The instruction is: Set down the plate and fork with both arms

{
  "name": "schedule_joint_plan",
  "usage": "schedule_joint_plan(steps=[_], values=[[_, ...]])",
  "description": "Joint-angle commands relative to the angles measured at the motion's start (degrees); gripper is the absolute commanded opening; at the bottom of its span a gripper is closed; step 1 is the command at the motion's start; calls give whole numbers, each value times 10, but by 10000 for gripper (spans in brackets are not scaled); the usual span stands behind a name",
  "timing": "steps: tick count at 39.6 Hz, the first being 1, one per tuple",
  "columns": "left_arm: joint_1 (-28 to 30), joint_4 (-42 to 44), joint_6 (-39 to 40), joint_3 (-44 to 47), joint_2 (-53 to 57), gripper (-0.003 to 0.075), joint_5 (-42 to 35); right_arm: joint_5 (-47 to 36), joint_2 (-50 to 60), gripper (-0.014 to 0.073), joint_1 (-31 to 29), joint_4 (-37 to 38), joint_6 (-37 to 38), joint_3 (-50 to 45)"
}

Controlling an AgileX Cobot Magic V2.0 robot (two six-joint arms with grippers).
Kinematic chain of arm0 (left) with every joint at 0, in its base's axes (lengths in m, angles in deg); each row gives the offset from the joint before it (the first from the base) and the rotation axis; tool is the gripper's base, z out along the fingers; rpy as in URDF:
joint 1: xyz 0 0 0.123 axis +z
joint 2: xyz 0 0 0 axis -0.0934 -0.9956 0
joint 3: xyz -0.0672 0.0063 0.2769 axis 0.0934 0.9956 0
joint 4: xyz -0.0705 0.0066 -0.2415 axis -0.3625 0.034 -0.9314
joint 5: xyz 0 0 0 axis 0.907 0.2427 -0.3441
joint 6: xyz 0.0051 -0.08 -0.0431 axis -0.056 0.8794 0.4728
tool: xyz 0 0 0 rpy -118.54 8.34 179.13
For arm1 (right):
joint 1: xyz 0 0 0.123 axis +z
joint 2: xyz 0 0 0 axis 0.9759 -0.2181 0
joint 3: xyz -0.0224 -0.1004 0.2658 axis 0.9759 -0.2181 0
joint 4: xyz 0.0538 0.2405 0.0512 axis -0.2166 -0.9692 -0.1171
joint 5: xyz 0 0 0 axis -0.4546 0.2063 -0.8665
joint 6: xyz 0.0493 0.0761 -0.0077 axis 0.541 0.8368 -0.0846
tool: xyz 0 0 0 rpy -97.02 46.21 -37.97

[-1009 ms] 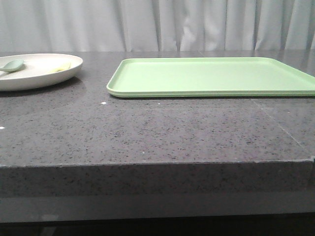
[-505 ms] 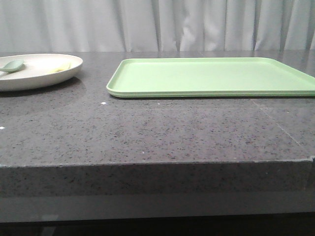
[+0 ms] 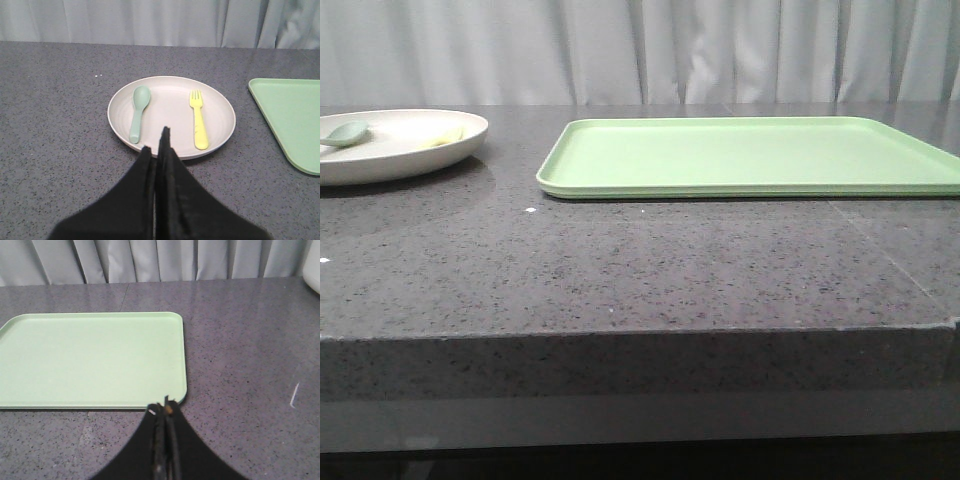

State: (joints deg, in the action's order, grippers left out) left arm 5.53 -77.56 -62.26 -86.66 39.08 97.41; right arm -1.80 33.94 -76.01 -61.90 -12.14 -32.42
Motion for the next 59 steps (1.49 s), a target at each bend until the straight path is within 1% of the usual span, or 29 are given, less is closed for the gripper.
schedule_joint_plan(steps=[1, 9, 10, 11, 12, 14, 17, 18, 19, 20, 22, 23, 24, 27, 37, 41, 44, 49, 55, 59], values=[[0, -7, 6, -18, -6, -18, -43, -44, -6, -67, 1, 4, -5, 19], [0, -7, 6, -18, -6, -18, -44, -43, -6, -66, 1, 4, -5, 18], [0, -7, 6, -18, -6, -13, -45, -43, -6, -55, 1, 4, -5, 18], [0, -7, 6, -18, -6, 3, -45, -43, -6, -20, 1, 4, -5, 18], [0, -6, 6, -18, -6, 27, -45, -43, -6, 39, 1, 8, -5, 18], [0, -2, 6, -18, -6, 106, -45, -43, -6, 178, 1, 17, -5, 18], [0, 3, 6, -18, -6, 293, -45, -41, -6, 405, 1, 37, -5, 18], [0, 9, 6, -18, -6, 347, -45, -41, -6, 453, 1, 40, -5, 18], [0, 13, 6, -18, -6, 435, -45, -41, -6, 507, 1, 40, -5, 18], [0, 14, 6, -18, -6, 500, -45, -41, -6, 560, 1, 40, -5, 18], [0, 14, 6, -18, -6, 602, -46, -41, -6, 607, 1, 40, -5, 18], [0, 11, 6, -18, -6, 625, -46, -41, -6, 615, 1, 40, -5, 18], [0, 6, 6, -18, -6, 634, -46, -41, -6, 615, 1, 40, -5, 18], [0, -8, 6, -18, -6, 627, -46, -41, -6, 614, 1, 40, -5, 18], [0, -8, 6, -18, -6, 578, -51, -41, -6, 614, 1, 40, -5, 18], [0, -37, 6, -18, -6, 550, -59, -41, -6, 614, 1, 40, -5, 18], [0, -37, 6, -20, -10, 538, -56, -41, -6, 614, 1, 40, -5, 18], [2, 5, 6, -50, -39, 536, -19, -41, -6, 614, 1, 40, -5, 18], [2, 81, 6, -110, -110, 536, 20, -41, -6, 614, 1, 40, -5, 18], [2, 100, 6, -144, -163, 536, 37, -41, -6, 614, 1, 40, -5, 18]])
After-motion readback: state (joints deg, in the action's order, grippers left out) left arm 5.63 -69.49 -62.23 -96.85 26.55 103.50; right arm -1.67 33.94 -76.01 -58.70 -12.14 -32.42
